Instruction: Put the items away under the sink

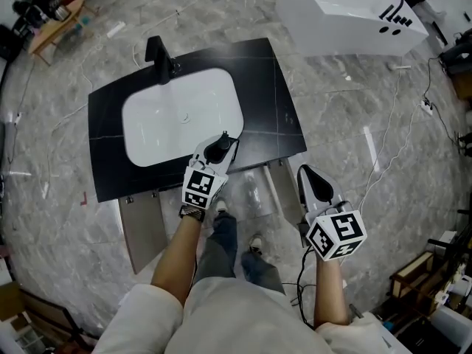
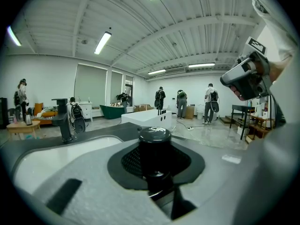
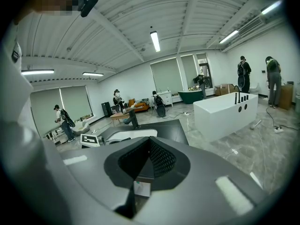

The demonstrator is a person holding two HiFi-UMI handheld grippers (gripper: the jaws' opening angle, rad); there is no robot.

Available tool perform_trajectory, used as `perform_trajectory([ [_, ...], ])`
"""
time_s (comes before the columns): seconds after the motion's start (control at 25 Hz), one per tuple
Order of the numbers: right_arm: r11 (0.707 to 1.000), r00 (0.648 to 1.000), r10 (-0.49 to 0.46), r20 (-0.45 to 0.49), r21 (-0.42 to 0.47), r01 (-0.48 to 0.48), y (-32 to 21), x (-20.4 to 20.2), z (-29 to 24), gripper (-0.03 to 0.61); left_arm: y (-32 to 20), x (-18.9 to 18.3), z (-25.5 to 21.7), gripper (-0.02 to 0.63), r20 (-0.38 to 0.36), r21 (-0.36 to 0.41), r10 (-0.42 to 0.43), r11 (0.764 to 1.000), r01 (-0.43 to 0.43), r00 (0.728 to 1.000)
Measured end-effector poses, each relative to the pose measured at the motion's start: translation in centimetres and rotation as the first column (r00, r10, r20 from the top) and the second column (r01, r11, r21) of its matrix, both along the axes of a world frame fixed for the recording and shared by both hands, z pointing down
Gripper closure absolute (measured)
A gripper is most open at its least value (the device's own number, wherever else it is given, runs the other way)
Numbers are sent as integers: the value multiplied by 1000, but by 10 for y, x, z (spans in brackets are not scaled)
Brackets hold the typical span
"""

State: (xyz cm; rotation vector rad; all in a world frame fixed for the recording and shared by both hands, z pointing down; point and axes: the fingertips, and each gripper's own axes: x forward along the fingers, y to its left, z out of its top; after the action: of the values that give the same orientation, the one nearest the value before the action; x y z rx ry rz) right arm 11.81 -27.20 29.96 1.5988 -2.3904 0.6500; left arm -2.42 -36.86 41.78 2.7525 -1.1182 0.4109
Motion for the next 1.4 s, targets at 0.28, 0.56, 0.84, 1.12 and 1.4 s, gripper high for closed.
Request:
perform_trajectory([
  [0.28, 1000, 1000, 19, -6, 2, -19, 13, 13, -3, 572, 8, -9, -4, 523, -60, 12, -54, 998, 55, 997],
  [0.56, 1000, 1000, 17, -10, 14, -17, 28, 12, -10, 572, 18, -16, -23, 525, -66, 45, -69, 996, 72, 995],
  [0.84, 998, 1000, -17, -20, 53, 18, 44, 0, -30, 572, 39, -24, -63, 524, -64, 86, -74, 993, 79, 995],
  [1.12, 992, 996, -78, -45, 94, 82, 72, -12, -45, 572, 81, -24, -98, 523, -27, 104, -70, 992, 72, 997],
  [1.4, 977, 985, -157, -65, 137, 165, 107, -29, -63, 572, 139, -19, -129, 524, -58, 125, -94, 987, 101, 994],
])
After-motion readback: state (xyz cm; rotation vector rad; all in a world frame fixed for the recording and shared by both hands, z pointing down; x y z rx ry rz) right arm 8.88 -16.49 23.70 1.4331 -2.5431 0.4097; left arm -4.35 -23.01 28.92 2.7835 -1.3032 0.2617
